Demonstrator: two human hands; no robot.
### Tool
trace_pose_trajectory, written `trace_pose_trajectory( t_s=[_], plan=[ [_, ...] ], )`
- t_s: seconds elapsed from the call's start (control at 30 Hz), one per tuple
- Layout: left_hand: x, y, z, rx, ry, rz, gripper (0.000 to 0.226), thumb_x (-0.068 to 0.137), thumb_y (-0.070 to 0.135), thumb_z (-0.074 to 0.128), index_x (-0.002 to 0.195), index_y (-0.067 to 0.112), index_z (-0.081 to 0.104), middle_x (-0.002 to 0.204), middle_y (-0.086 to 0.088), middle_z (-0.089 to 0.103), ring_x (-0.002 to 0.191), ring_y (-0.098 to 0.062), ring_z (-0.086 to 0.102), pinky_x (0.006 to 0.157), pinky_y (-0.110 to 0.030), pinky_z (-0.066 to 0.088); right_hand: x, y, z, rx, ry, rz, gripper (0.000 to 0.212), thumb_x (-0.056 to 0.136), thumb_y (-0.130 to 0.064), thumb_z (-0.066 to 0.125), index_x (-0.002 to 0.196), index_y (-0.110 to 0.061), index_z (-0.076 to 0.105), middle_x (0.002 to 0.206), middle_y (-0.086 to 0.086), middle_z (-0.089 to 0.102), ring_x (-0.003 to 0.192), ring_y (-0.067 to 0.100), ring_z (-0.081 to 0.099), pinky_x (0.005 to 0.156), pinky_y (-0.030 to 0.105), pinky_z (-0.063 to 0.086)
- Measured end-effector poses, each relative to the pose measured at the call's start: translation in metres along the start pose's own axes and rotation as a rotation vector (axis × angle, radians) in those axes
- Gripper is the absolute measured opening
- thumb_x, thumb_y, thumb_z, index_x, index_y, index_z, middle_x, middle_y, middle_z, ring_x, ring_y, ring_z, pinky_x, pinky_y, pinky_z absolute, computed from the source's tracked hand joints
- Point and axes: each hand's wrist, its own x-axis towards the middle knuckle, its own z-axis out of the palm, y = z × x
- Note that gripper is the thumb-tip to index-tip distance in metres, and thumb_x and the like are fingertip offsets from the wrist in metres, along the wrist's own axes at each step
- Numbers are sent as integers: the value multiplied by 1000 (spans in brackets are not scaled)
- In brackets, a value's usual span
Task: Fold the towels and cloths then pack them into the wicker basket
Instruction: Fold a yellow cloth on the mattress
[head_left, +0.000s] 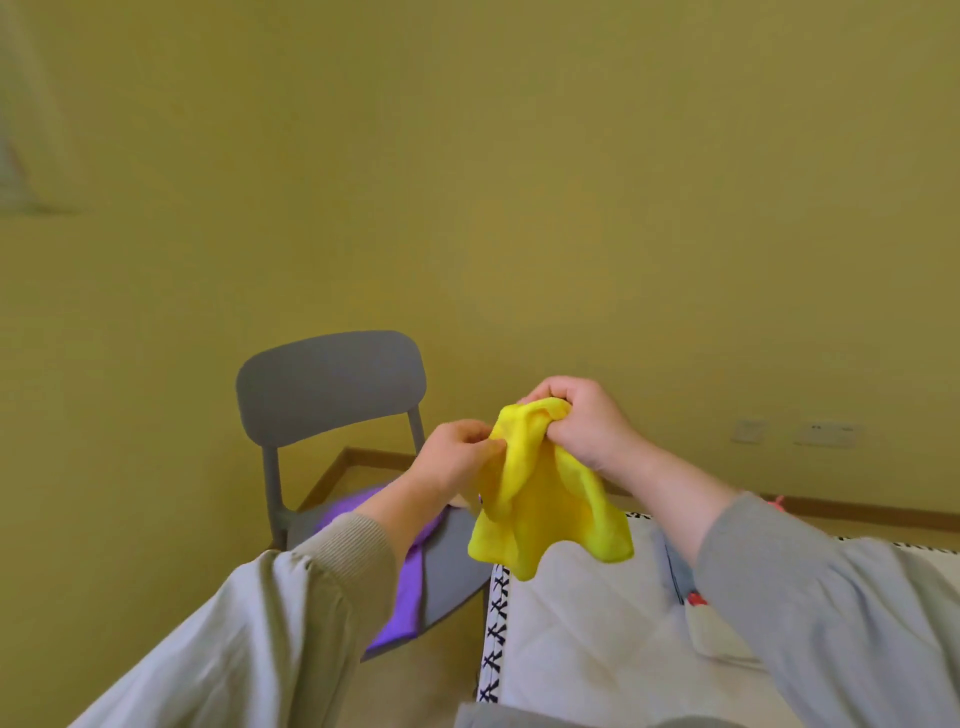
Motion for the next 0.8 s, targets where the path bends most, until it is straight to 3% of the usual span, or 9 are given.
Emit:
trace_pose_trajectory(
  t_s=[0.07, 0.13, 0.23, 0.33, 0.47, 0.57, 0.7, 0.8],
  plan=[
    [-4, 15, 0, 83, 21, 35, 26, 91, 19, 60, 66, 16, 57, 60, 2, 45, 60, -11, 41, 53, -21, 36, -3, -8, -10, -41, 27, -27, 36, 72, 12, 56, 69, -23, 61, 83, 6, 68, 75, 14, 56, 62, 22, 44],
    [-5, 27, 0, 151, 97, 60, 23, 92, 24, 58, 71, 14, 53, 63, 2, 46, 61, -13, 42, 55, -25, 36, -2, -13, -17, -95, 47, -46, 34, 73, 10, 57, 73, -23, 59, 76, -2, 63, 72, 14, 54, 60, 19, 42],
    [-8, 45, -4, 202, 207, 101, 20, 95, 29, 52, 81, 15, 47, 69, 5, 46, 63, -9, 40, 51, -22, 31, -2, -24, -21, -162, 51, -40, 28, 74, 2, 64, 91, -19, 59, 83, 0, 63, 79, 18, 58, 66, 25, 42],
    [-12, 59, -10, 189, 267, 121, 17, 94, 31, 54, 90, 15, 50, 74, 5, 50, 71, -14, 46, 57, -29, 37, -3, -34, -24, -239, -84, 49, 35, 76, -2, 69, 108, -12, 60, 95, 5, 63, 87, 19, 57, 70, 24, 42],
    [-18, 69, -21, 97, 276, 136, 12, 88, 24, 64, 89, 16, 55, 85, 0, 60, 73, -17, 52, 60, -28, 44, -12, -40, -24, -144, -229, 176, 53, 58, -12, 72, 109, -3, 62, 107, 16, 68, 92, 25, 62, 84, 37, 52],
    [-20, 72, -27, 124, 273, 180, 8, 86, 17, 64, 93, 17, 59, 87, -1, 61, 76, -18, 54, 61, -27, 43, -18, -42, -24, -70, -256, 200, 59, 50, -17, 65, 106, -1, 64, 102, 17, 69, 88, 24, 63, 85, 38, 52],
    [-26, 70, -31, 165, 290, 208, 15, 90, 19, 62, 104, 17, 66, 92, 2, 61, 86, -16, 55, 71, -25, 42, -21, -44, -27, 212, -340, 265, 46, 62, -4, 75, 106, -7, 64, 97, 13, 68, 82, 22, 65, 77, 32, 55],
    [-30, 66, -35, 181, 299, 224, 17, 92, 20, 59, 105, 14, 68, 91, 3, 60, 88, -15, 54, 74, -23, 39, -20, -46, -29, 335, -382, 315, 27, 85, -4, 63, 112, -7, 61, 103, 15, 67, 87, 25, 65, 83, 35, 53]
  ],
)
